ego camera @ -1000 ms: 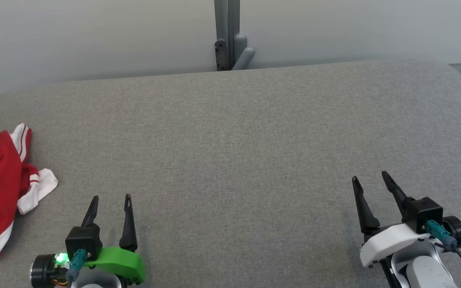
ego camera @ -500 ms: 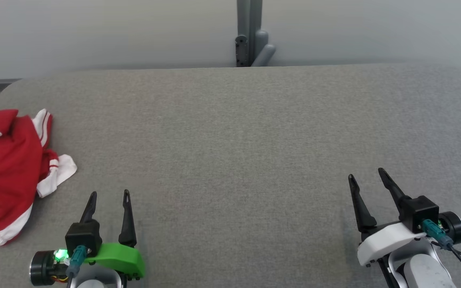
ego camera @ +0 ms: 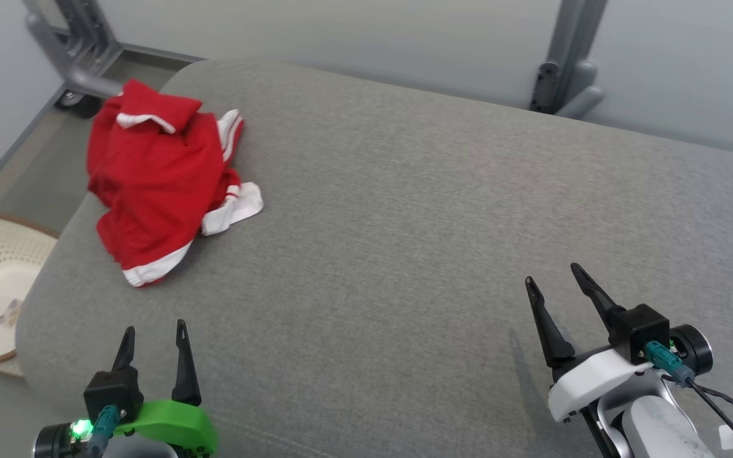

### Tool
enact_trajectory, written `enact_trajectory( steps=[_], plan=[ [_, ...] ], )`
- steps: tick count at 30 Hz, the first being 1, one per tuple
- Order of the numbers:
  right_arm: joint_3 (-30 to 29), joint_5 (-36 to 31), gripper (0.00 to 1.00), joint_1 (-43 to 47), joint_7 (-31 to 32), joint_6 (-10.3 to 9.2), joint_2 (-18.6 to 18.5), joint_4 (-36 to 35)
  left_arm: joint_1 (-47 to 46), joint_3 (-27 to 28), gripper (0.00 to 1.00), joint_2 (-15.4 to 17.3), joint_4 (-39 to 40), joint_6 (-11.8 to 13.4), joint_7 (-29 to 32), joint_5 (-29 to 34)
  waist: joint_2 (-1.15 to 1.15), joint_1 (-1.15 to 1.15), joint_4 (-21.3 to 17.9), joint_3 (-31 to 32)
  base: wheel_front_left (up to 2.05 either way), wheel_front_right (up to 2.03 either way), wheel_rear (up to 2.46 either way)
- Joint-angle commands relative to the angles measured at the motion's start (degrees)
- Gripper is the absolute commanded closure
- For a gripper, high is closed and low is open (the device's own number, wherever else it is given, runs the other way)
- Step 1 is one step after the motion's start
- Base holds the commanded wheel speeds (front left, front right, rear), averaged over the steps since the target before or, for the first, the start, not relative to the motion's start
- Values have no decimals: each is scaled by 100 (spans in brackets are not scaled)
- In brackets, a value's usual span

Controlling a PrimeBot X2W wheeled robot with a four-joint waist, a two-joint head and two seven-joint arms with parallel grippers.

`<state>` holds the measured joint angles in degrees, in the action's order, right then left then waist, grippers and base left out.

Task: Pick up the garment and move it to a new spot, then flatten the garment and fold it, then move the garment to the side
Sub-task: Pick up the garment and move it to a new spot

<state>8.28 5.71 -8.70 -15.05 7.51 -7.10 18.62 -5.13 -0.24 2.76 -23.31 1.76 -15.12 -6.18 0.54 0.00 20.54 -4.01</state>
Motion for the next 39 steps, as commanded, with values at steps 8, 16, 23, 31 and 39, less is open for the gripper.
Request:
enact_trajectory(
  steps=[8, 16, 23, 31, 39],
  plan=[
    [367, -8, 0, -220, -19, -4, -96, 122, 259, 287, 0, 19, 44, 5, -6, -321, -54, 0, 1068, -146, 0, 0, 0],
    [320, 46, 0, -145, -19, -4, -176, 128, 181, 182, 0, 21, -66, -161, -6, -553, -54, 0, 1048, -164, 0, 0, 0],
    [262, -49, 0, -296, -19, -4, -353, -105, -630, 242, 0, 23, -460, -523, -6, -758, -54, 0, 735, -576, 0, 0, 0],
    [337, 31, 0, -648, -19, -4, -713, -325, -2353, 276, 0, 280, -1340, -840, -5, -551, -54, 0, 203, -1271, 0, 0, 0],
    [433, 102, 0, -920, -19, -4, -957, -477, -3922, 159, 0, 904, -2750, -908, 12, -518, -54, 0, -340, -1913, 0, 0, 0]
  ],
)
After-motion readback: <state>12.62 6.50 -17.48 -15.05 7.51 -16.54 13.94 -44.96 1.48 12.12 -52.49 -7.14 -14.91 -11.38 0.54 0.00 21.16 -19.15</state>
